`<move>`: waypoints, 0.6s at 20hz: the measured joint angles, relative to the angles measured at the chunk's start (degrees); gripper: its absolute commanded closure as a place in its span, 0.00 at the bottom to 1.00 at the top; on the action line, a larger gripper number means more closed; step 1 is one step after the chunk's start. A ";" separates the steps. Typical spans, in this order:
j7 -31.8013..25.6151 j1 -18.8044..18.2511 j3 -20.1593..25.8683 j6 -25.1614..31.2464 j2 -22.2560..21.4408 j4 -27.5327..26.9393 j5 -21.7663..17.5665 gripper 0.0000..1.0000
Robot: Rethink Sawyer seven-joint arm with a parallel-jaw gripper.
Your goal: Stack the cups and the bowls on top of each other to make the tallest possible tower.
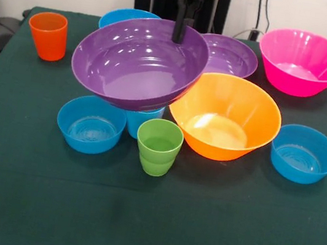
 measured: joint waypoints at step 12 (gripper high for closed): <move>3.84 4.72 -4.65 -0.01 0.08 0.09 -0.02 1.00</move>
